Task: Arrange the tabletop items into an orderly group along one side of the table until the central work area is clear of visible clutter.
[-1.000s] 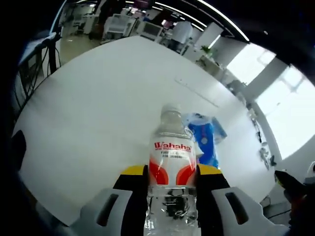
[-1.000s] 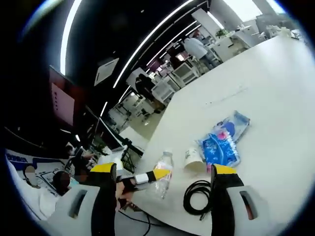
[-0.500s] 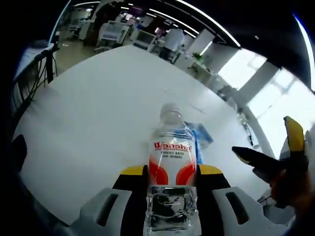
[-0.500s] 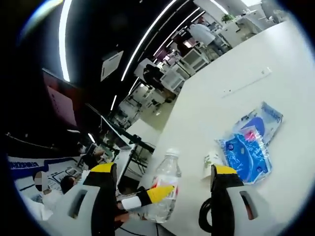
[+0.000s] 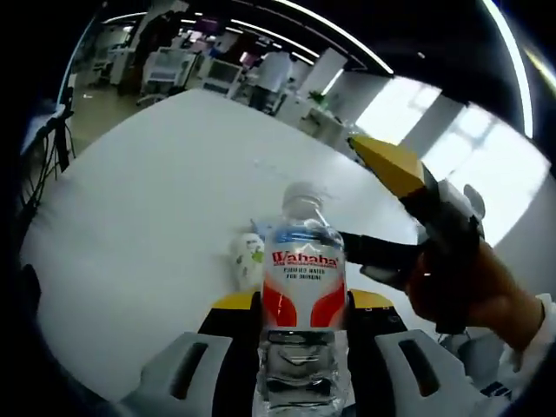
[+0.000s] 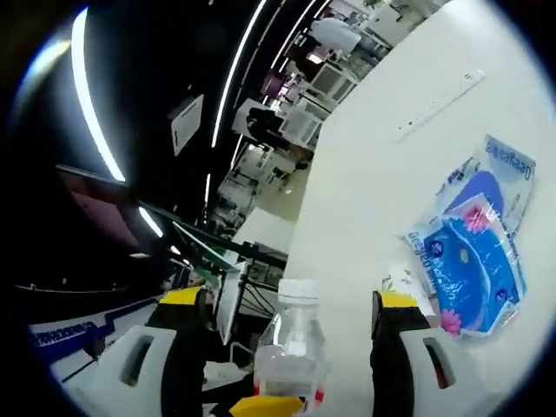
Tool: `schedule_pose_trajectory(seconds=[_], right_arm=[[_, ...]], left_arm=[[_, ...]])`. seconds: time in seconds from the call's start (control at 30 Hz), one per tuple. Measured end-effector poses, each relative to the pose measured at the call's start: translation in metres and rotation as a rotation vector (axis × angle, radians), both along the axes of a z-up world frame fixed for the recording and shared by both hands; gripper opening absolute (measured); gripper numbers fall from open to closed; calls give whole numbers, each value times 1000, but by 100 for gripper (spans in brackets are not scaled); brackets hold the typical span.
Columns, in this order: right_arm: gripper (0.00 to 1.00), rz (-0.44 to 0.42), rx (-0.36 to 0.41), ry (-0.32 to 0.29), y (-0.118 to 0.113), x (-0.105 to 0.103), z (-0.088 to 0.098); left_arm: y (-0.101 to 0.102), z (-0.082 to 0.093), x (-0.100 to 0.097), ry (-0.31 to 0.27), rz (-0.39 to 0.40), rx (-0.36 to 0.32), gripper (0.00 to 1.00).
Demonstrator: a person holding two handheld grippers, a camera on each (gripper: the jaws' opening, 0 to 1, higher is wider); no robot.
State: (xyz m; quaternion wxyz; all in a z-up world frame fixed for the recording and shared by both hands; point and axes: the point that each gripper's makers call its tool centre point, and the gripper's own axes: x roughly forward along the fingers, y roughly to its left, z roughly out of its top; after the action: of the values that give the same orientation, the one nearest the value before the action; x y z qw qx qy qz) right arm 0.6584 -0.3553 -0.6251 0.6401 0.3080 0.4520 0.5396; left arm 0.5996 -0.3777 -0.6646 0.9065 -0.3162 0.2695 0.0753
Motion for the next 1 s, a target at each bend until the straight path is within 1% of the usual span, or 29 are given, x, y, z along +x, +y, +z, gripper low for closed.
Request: schedule_pose_trajectory(seconds=[0.03, 0.1, 0.13, 0.2, 0.23, 0.3, 0.33, 0.37, 0.4, 0.47, 0.53, 0.63, 0.7, 0.73, 0.77, 0.8, 0.83, 0.9, 0.93, 1.0], right_arm=[[76, 6, 6, -4, 1, -2, 3], [76, 44, 10, -17, 4, -9, 7], [76, 74, -1, -37, 4, -14, 7], [75, 97, -16, -70, 6, -18, 6], [75, 109, -19, -110, 8, -17, 6], [71, 130, -27, -133, 10, -20, 6], [67, 139, -28, -131, 10, -21, 6], [61, 163, -24, -132, 10, -25, 6], [55, 169, -17, -136, 11, -25, 7], [41, 158, 10, -151, 12, -24, 13], [36, 151, 33, -121, 15, -24, 18], [25, 169, 21, -132, 16, -26, 17], [24, 184, 37, -114, 17, -30, 20], [23, 196, 59, -136, 18, -32, 26], [22, 192, 57, -141, 18, -33, 28], [22, 191, 73, -134, 19, -35, 33], [21, 192, 81, -141, 20, -36, 36], [20, 202, 105, -178, 22, -38, 45], [20, 219, 128, -221, 22, -41, 52], [20, 239, 142, -261, 23, -46, 61]], left_arm=[[0, 1, 0, -5, 2, -5, 34], [-3, 4, 1, -15, -10, -16, 35], [-4, 7, 1, -21, -23, 4, 35], [-7, 13, 0, -26, -52, 44, 35], [-8, 14, 1, -30, -55, 46, 35], [-9, 17, 0, -42, -61, 48, 35], [-9, 18, 0, -48, -64, 52, 35], [-9, 19, 0, -52, -71, 58, 35], [-10, 20, 0, -56, -78, 66, 35], [-10, 20, -1, -59, -80, 63, 35], [-9, 20, -3, -66, -79, 68, 35], [-9, 22, -8, -79, -86, 79, 35], [-8, 23, -10, -80, -90, 88, 35], [-8, 23, -10, -81, -91, 94, 35], [-9, 25, -12, -87, -94, 106, 35], [-8, 26, -12, -86, -96, 116, 36], [-7, 26, -12, -87, -101, 134, 36], [-5, 31, -12, -94, -107, 154, 37], [-4, 34, -13, -101, -111, 175, 37], [-2, 39, -14, -104, -126, 219, 37]])
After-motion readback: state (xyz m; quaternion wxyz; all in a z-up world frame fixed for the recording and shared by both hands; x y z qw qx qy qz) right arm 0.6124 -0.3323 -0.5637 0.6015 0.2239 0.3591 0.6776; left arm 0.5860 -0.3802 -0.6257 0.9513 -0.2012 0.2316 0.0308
